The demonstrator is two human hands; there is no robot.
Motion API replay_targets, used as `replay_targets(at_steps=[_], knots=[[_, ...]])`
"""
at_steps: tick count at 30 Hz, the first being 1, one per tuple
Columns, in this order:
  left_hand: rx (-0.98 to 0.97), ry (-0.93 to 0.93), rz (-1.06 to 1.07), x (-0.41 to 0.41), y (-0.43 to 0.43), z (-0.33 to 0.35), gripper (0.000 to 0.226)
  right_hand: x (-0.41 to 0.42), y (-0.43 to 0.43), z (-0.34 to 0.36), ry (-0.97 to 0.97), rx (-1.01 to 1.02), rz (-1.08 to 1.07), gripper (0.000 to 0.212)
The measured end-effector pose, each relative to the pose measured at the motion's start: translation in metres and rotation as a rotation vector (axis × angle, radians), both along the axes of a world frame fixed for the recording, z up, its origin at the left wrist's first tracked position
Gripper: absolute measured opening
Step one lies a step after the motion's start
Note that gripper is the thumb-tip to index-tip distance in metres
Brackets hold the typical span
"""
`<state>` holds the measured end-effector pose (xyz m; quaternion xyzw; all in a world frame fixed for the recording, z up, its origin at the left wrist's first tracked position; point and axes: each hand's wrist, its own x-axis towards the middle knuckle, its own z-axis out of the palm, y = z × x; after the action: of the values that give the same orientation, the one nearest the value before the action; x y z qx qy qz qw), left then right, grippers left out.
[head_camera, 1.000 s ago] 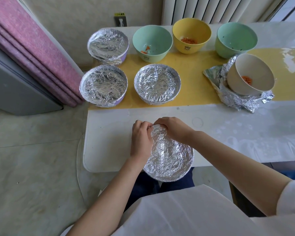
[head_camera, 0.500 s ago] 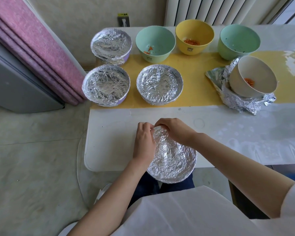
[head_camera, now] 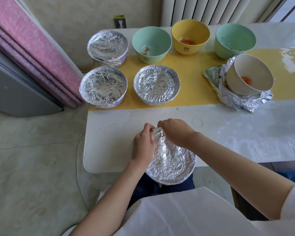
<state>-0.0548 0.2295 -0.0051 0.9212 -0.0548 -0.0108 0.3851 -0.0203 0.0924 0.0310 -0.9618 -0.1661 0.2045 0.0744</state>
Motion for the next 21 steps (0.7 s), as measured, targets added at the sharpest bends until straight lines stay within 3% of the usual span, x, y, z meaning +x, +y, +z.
replay_targets(at_steps=[8,15,21], knots=[[-0.041,0.013,0.017,-0.001,0.001,0.001,0.007,0.002,0.006,-0.002,-0.03,0.009,0.007,0.041],[-0.137,0.082,0.133,-0.003,0.003,0.005,0.014,-0.001,-0.005,-0.006,-0.038,0.185,-0.111,0.046],[-0.003,0.078,0.158,-0.01,0.005,0.011,0.022,-0.006,-0.02,-0.009,-0.072,0.293,-0.283,0.031]])
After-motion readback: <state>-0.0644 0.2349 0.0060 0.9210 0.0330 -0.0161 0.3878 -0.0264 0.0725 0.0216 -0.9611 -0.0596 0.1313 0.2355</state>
